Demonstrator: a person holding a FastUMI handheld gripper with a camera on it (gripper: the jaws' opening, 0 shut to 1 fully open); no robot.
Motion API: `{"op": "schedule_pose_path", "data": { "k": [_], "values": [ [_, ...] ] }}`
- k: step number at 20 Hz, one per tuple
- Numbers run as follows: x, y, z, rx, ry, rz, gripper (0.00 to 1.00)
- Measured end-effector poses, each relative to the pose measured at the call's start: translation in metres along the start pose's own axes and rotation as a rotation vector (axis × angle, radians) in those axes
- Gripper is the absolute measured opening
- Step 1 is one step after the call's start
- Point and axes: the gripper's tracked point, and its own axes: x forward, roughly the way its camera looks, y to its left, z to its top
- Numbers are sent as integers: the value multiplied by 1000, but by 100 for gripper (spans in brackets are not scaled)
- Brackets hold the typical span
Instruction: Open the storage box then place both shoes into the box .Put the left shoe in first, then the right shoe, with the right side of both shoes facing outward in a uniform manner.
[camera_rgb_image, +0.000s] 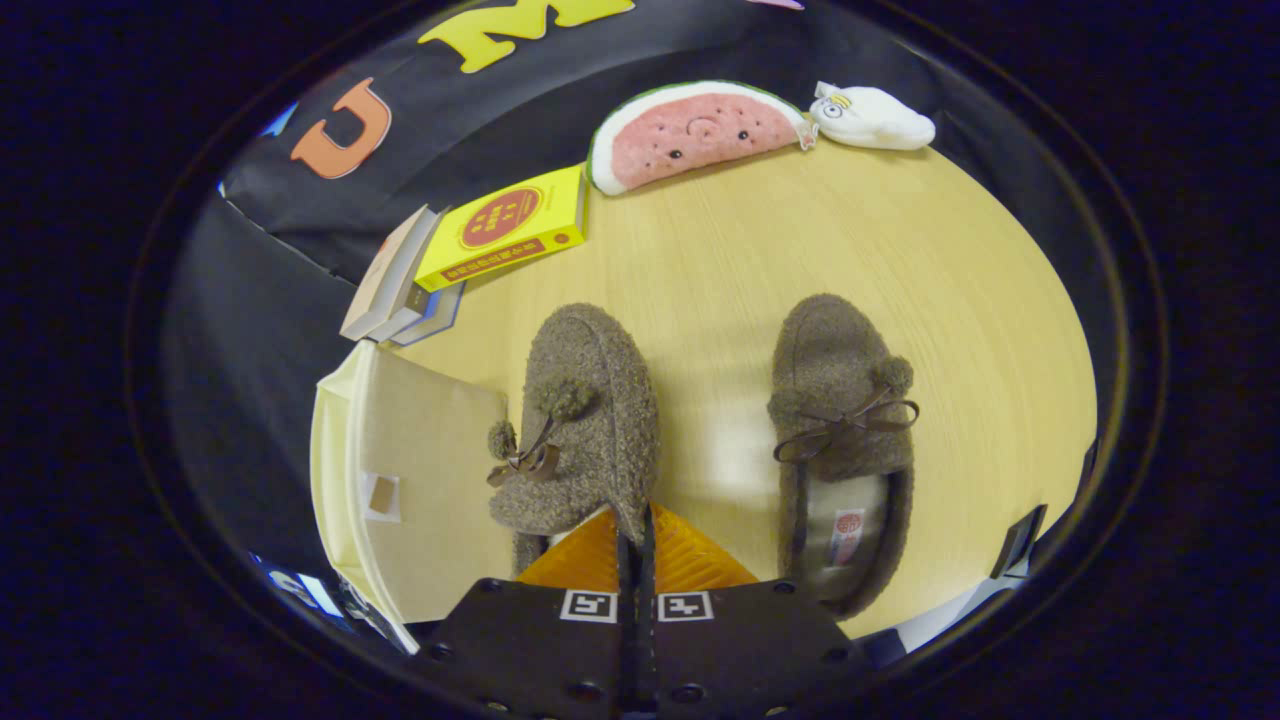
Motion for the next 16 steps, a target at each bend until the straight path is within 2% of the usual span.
{"op": "schedule_pose_path", "data": {
  "k": [6,10,13,16],
  "values": [
    [-67,69,5,-78,-98,58,0],
    [-97,132,1,-123,-142,102,0],
    [-91,184,-14,-153,-116,139,0],
    [-58,219,-24,-145,-84,129,0]
  ]
}}
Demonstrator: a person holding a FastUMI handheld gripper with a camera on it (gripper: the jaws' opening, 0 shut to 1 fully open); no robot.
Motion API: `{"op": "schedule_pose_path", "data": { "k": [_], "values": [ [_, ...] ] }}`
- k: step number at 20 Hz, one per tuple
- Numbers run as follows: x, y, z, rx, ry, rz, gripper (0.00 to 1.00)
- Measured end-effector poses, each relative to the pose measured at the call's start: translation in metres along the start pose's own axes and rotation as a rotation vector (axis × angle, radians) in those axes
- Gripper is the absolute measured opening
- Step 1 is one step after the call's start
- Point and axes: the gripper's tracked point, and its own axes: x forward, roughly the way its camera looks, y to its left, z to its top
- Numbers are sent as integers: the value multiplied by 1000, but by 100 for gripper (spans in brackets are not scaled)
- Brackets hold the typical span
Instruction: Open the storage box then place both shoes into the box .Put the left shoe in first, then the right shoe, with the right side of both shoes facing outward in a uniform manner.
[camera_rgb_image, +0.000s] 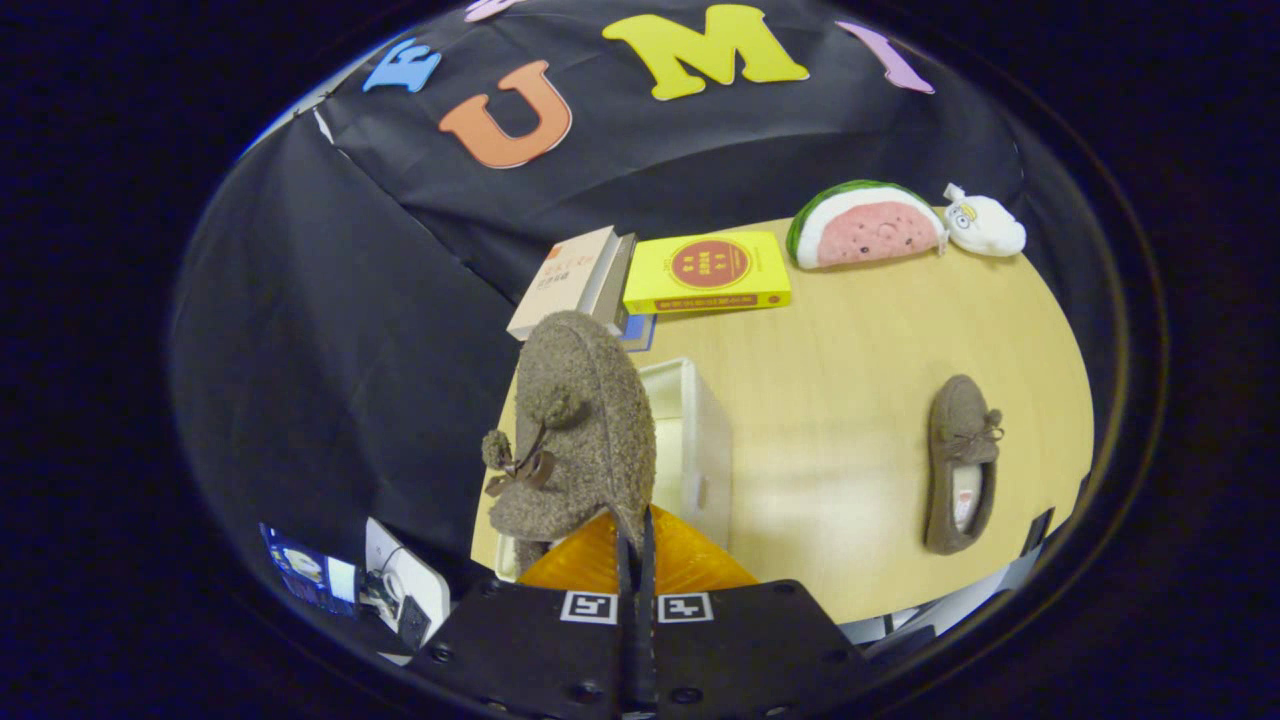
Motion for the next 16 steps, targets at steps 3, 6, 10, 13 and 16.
{"op": "schedule_pose_path", "data": {
  "k": [3,6,10,13,16],
  "values": [
    [54,13,-12,48,33,-39,0],
    [103,14,-36,99,103,-79,0],
    [153,11,-55,113,170,-152,0],
    [182,17,-66,96,212,-187,0],
    [189,20,-65,43,211,-213,1]
  ]
}}
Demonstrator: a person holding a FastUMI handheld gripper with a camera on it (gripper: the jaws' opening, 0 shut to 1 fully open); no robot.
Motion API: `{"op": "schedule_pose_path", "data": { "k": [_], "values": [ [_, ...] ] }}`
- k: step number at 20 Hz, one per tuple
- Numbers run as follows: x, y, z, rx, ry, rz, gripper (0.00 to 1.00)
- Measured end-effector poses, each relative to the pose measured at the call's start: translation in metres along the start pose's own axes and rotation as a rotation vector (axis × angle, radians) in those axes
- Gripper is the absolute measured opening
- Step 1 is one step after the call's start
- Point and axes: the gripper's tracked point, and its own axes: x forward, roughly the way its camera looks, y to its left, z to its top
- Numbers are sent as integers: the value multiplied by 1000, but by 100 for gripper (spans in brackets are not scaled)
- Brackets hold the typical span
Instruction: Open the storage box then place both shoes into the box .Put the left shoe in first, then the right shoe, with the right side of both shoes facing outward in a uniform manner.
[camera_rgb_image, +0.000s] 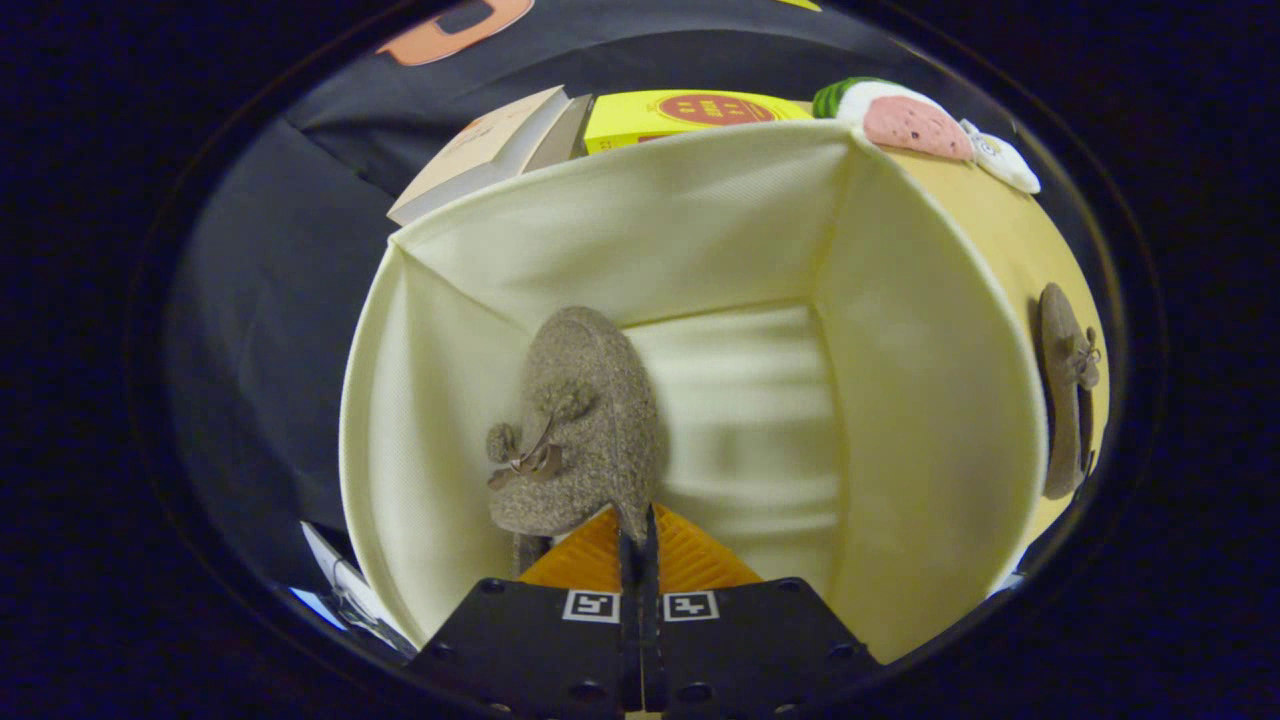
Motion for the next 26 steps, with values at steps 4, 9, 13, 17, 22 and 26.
{"op": "schedule_pose_path", "data": {
  "k": [4,9,13,17,22,26],
  "values": [
    [4,0,-1,-8,24,14,7],
    [-34,1,1,-64,8,86,33],
    [-91,-9,15,-172,-86,113,60],
    [-145,-36,21,-225,-152,134,87],
    [-167,-132,19,-254,-172,15,96],
    [-155,-226,19,-187,-140,-78,96]
  ]
}}
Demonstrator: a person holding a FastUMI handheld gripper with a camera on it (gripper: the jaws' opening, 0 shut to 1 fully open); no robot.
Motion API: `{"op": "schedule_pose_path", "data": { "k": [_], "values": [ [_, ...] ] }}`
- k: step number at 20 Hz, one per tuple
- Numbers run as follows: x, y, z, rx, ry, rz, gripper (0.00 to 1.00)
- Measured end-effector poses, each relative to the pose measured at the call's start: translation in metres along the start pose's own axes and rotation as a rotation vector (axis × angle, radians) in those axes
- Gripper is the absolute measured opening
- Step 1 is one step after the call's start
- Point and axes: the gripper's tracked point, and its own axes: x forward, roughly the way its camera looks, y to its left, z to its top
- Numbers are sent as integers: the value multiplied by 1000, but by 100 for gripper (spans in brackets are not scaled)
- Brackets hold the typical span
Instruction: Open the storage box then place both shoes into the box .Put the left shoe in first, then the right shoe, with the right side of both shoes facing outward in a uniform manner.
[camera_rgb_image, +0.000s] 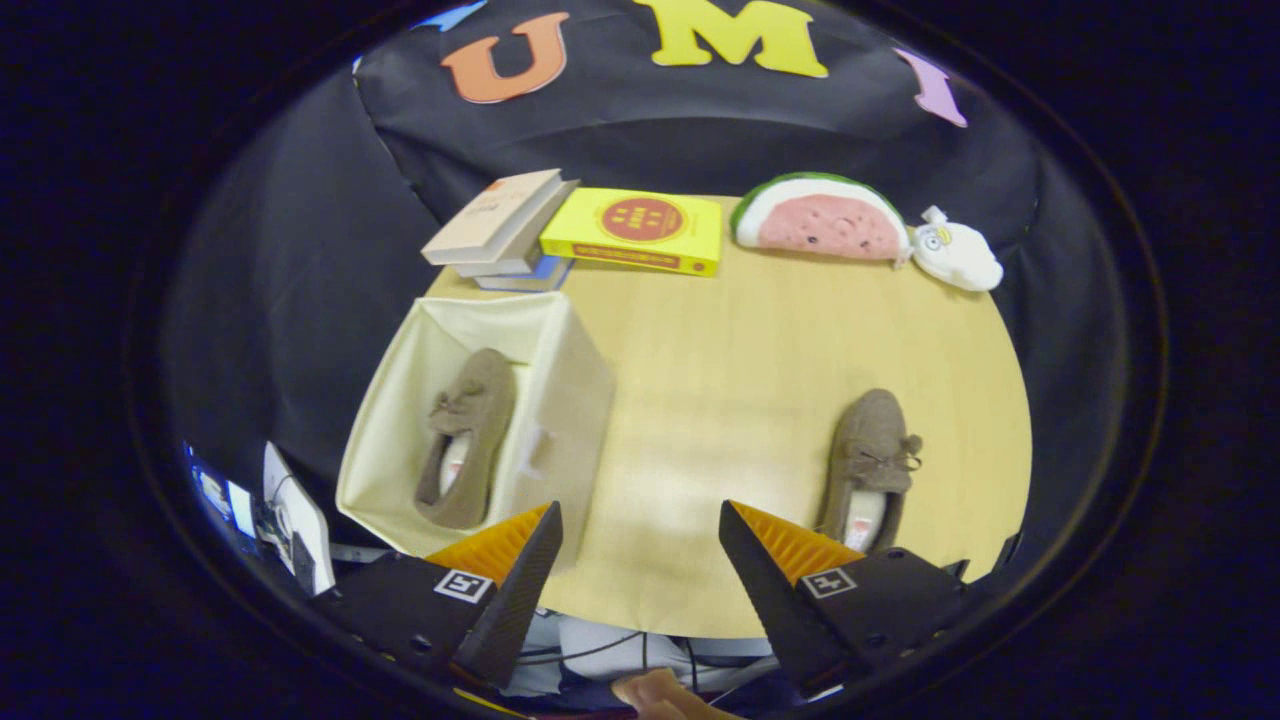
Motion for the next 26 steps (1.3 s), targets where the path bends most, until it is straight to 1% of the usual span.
{"op": "schedule_pose_path", "data": {
  "k": [2,5,8,9,12,13,15,16,17,19,20,21,22,23,24,25,26],
  "values": [
    [11,-40,-10,41,33,-19,96],
    [25,-100,-20,110,61,-75,96],
    [38,-161,-29,144,74,-188,96],
    [43,-175,-33,155,81,-216,96],
    [59,-204,-42,190,106,-264,96],
    [64,-214,-43,189,110,-297,96],
    [70,-231,-39,170,94,-373,88],
    [73,-233,-38,164,90,-383,85],
    [78,-229,-37,169,93,-366,81],
    [89,-219,-39,186,114,-311,65],
    [94,-215,-40,193,124,-291,53],
    [95,-210,-39,201,120,-265,32],
    [96,-208,-39,208,115,-267,25],
    [96,-208,-37,211,101,-268,9],
    [94,-207,-36,210,96,-266,9],
    [92,-205,-35,238,89,-245,5],
    [90,-200,-33,274,79,-201,1]
  ]
}}
